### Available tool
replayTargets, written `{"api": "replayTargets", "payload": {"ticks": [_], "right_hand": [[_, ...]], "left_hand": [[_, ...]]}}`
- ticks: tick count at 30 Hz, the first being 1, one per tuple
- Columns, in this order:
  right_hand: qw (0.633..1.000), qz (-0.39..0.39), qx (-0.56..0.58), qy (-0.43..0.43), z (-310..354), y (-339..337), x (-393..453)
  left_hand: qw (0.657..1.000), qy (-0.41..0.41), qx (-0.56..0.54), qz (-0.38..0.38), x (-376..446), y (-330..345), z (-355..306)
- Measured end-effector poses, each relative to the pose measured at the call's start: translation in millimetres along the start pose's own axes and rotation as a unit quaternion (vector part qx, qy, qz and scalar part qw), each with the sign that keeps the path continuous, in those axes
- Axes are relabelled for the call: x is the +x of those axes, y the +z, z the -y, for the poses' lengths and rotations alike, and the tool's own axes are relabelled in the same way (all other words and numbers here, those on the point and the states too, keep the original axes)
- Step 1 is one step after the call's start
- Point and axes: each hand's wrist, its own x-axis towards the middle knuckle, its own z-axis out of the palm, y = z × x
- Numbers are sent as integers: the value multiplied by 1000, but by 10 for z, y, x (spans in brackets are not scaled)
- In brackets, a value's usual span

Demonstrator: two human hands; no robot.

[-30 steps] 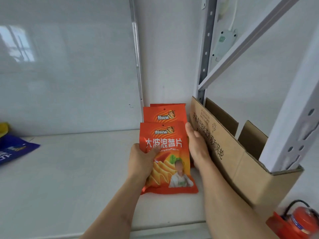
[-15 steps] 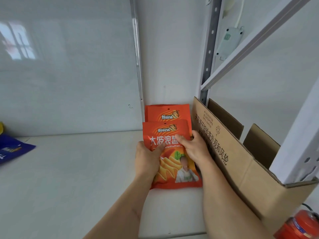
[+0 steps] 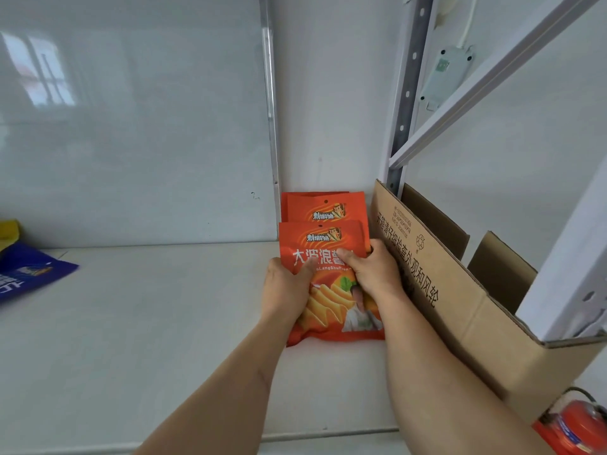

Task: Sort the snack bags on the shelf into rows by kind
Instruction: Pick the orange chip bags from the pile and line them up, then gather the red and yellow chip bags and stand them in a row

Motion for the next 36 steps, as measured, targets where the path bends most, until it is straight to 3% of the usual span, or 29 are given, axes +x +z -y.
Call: {"api": "replayTargets", "payload": {"ticks": [4, 8, 10, 13, 16, 19, 29, 36], "right_hand": [[995, -35, -85, -31, 232, -56, -149], [945, -90, -285, -133, 322, 103, -319], [919, -83, -329, -198, 345, 260, -437], [878, -47, -362, -310, 390, 581, -637], [840, -3, -385, -382, 468, 953, -832], [815, 44, -395, -421, 598, 1354, -1056], [788, 138, -382, -463, 1356, 2977, -1971], [799, 152, -374, -446, 1918, 4007, -2523]], "left_hand": [[999, -2, 41, -30, -28, -164, -11], [981, 55, 181, -53, -133, -452, 67], [951, 105, 283, -72, -189, -654, 139], [876, 196, 429, -103, -217, -1019, 298], [804, 270, 513, -131, -198, -1455, 502], [764, 281, 561, -152, -206, -1957, 637], [725, 260, 615, -173, -254, -3868, 1026], [738, 232, 601, -201, -201, -5036, 1379]]}}
